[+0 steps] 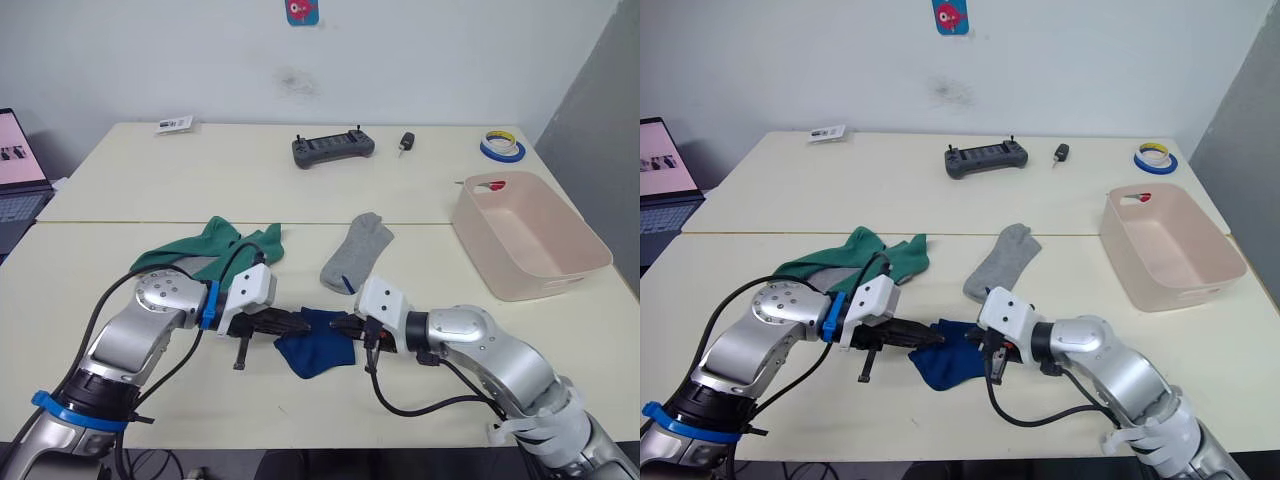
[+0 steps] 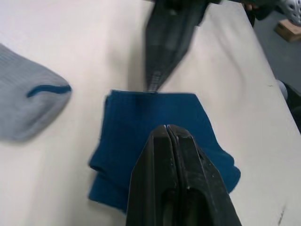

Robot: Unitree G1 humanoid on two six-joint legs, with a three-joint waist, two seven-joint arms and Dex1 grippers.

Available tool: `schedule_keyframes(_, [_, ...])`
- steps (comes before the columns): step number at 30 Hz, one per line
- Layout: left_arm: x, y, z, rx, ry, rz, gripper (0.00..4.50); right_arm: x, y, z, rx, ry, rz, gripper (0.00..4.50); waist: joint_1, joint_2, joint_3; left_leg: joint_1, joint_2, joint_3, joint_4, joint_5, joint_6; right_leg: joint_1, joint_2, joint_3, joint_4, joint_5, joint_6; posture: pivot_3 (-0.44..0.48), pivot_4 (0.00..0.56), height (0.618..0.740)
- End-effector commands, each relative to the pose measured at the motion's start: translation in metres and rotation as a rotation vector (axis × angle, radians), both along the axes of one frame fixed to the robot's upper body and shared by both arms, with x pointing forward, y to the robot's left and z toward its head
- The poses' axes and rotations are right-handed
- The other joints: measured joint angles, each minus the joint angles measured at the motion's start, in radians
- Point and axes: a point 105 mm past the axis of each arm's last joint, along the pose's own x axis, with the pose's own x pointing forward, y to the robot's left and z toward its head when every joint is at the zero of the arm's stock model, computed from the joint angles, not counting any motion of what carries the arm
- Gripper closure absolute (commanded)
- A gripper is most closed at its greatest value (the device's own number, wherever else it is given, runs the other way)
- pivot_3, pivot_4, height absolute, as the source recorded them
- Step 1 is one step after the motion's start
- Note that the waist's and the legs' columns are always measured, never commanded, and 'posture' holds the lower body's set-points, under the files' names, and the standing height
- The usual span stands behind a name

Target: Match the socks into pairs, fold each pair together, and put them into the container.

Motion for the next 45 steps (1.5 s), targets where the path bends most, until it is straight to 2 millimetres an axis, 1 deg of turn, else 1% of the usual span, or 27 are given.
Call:
schedule_keyframes(1, [0.003,0.0,-0.021,0.052,-0.023,0.009,4.5,0.005,0.005,-0.007,-0.014,-0.031,-0.016,4.49,0.0,0.0,0.0,0.0,0.0,0.0,0.0,0.0,0.0,0.0,0.0,0.0,0.0,0.0,0.0,0.0,0.15,0.74])
schedule_keyframes(3, [0.007,0.004,-0.031,0.08,-0.036,0.022,4.5,0.007,0.003,-0.015,-0.037,-0.029,-0.028,4.49,0.001,0.0,0.0,0.0,0.0,0.0,0.0,0.0,0.0,0.0,0.0,0.0,0.0,0.0,0.0,0.0,0.15,0.74])
schedule_keyframes(5, [0.01,0.009,-0.037,0.097,-0.03,0.039,4.5,0.009,-0.005,-0.024,-0.075,-0.029,-0.045,4.49,0.001,0.0,0.0,0.0,0.0,0.0,0.0,0.0,0.0,0.0,0.0,0.0,0.0,0.0,0.0,0.0,0.15,0.74])
schedule_keyframes(8, [0.01,0.014,-0.04,0.099,-0.018,0.054,4.5,0.013,-0.019,-0.03,-0.111,-0.03,-0.078,4.49,0.001,0.0,0.0,0.001,0.0,0.0,0.0,0.0,0.0,0.001,0.0,0.0,0.0,0.0,0.0,0.0,0.15,0.74])
schedule_keyframes(10, [0.01,0.015,-0.041,0.094,-0.013,0.058,4.5,0.015,-0.026,-0.029,-0.113,-0.045,-0.095,4.49,0.001,0.0,0.0,0.001,0.0,0.0,0.0,0.0,0.0,0.001,0.0,0.0,0.001,0.0,0.0,0.0,0.15,0.74])
schedule_keyframes(11, [0.009,0.015,-0.041,0.087,-0.01,0.061,4.5,0.015,-0.029,-0.027,-0.106,-0.048,-0.099,4.49,0.001,0.0,0.0,0.001,0.0,0.0,0.0,0.0,0.0,0.001,0.0,0.0,0.001,0.0,0.0,0.0,0.15,0.74])
schedule_keyframes(13, [0.008,0.011,-0.035,0.043,-0.003,0.071,4.5,0.013,-0.028,-0.015,-0.024,-0.048,-0.094,4.49,0.001,0.0,-0.001,0.001,0.0,0.0,0.0,0.0,0.0,0.001,0.0,0.0,0.001,0.0,0.0,0.0,0.15,0.74])
schedule_keyframes(15, [0.008,0.006,-0.022,-0.019,-0.013,0.078,4.5,0.008,-0.028,0.003,0.076,-0.053,-0.093,4.49,0.001,0.0,0.0,0.001,0.0,0.0,0.0,0.0,0.0,0.001,0.0,0.0,0.001,0.0,0.0,0.0,0.15,0.74])
schedule_keyframes(18, [0.007,0.005,-0.004,-0.052,-0.033,0.075,4.5,0.004,-0.035,0.015,0.131,-0.039,-0.119,4.49,-0.001,0.0,0.0,0.0,0.001,0.0,0.0,0.0,0.0,0.0,-0.001,0.0,0.001,0.0,0.0,0.0,0.15,0.74])
schedule_keyframes(19, [0.009,0.005,0.001,-0.064,-0.039,0.086,4.5,0.003,-0.039,0.016,0.136,-0.032,-0.13,4.11,-0.001,0.0,0.0,0.0,0.001,0.0,0.0,0.0,0.0,0.0,-0.001,0.0,0.001,0.0,0.0,0.0,0.15,0.74])
schedule_keyframes(20, [0.01,0.005,0.005,-0.07,-0.042,0.098,4.5,0.002,-0.042,0.016,0.139,-0.023,-0.141,3.86,0.0,0.0,0.0,0.0,0.001,-0.001,0.0,0.0,0.0,0.0,-0.001,0.0,0.001,0.0,0.0,0.0,0.15,0.74])
schedule_keyframes(21, [0.012,0.005,0.005,-0.07,-0.042,0.108,4.5,0.001,-0.044,0.017,0.143,-0.012,-0.15,3.51,0.001,0.0,0.0,0.0,0.001,-0.001,0.0,0.0,0.0,0.0,-0.001,-0.001,0.001,0.0,0.0,0.0,0.15,0.74])
schedule_keyframes(22, [0.014,0.006,0.002,-0.058,-0.043,0.119,4.5,0.001,-0.045,0.017,0.155,0.006,-0.166,3.25,0.001,0.0,0.0,0.0,0.001,-0.001,0.0,0.0,0.0,0.001,-0.001,-0.001,0.001,0.0,0.0,0.0,0.15,0.74])
schedule_keyframes(23, [0.015,0.007,-0.001,-0.049,-0.042,0.125,4.5,0.0,-0.046,0.017,0.163,0.02,-0.177,2.87,0.001,0.0,0.0,0.0,0.001,-0.001,0.0,0.0,0.0,0.001,-0.001,0.0,0.001,0.0,0.0,0.0,0.15,0.74])
schedule_keyframes(27, [0.013,0.016,-0.033,0.027,0.015,0.145,4.5,-0.001,-0.042,0.015,0.208,0.1,-0.217,1.51,-0.001,0.0,0.0,0.0,0.001,0.0,0.0,0.0,0.0,0.0,-0.001,0.0,0.001,0.0,0.0,0.0,0.15,0.74])
schedule_keyframes(29, [0.01,0.019,-0.042,0.058,0.021,0.132,4.5,0.001,-0.039,0.011,0.213,0.142,-0.242,0.79,0.0,0.0,0.0,0.0,0.001,0.0,0.0,0.0,0.0,0.0,-0.001,0.0,0.001,0.0,0.0,0.0,0.15,0.74])
schedule_keyframes(31, [0.01,0.02,-0.046,0.064,0.026,0.136,4.5,0.002,-0.036,0.007,0.207,0.177,-0.261,0.05,0.0,0.0,0.0,0.001,0.001,0.0,0.0,0.0,0.0,0.001,-0.001,0.0,0.001,0.0,0.0,0.0,0.15,0.74])
schedule_keyframes(34, [0.012,0.021,-0.048,0.072,0.019,0.138,4.5,0.003,-0.027,-0.001,0.193,0.231,-0.279,0.02,0.0,0.0,0.0,0.001,0.001,0.0,0.0,0.0,0.0,0.001,-0.001,0.0,0.001,0.0,0.0,0.0,0.15,0.74])
schedule_keyframes(37, [0.013,0.023,-0.049,0.076,0.013,0.141,4.5,-0.002,-0.016,-0.01,0.179,0.31,-0.262,0.02,-0.001,0.0,0.0,0.001,0.001,0.0,0.0,0.0,0.0,0.001,-0.001,0.0,0.001,0.0,0.0,0.0,0.15,0.74])
schedule_keyframes(41, [0.015,0.023,-0.05,0.078,0.008,0.147,4.5,-0.006,-0.004,-0.022,0.139,0.364,-0.236,0.02,0.0,0.001,-0.001,0.001,0.0,0.0,0.0,0.0,0.0,0.001,-0.001,0.0,0.001,0.0,0.0,0.0,0.15,0.74])
schedule_keyframes(45, [0.015,0.024,-0.05,0.076,0.007,0.155,4.5,-0.01,0.01,-0.023,0.137,0.385,-0.193,0.02,-0.002,0.002,-0.003,0.002,0.001,0.0,0.0,0.0,0.0,0.001,-0.001,0.0,0.001,0.0,0.0,0.0,0.15,0.74])
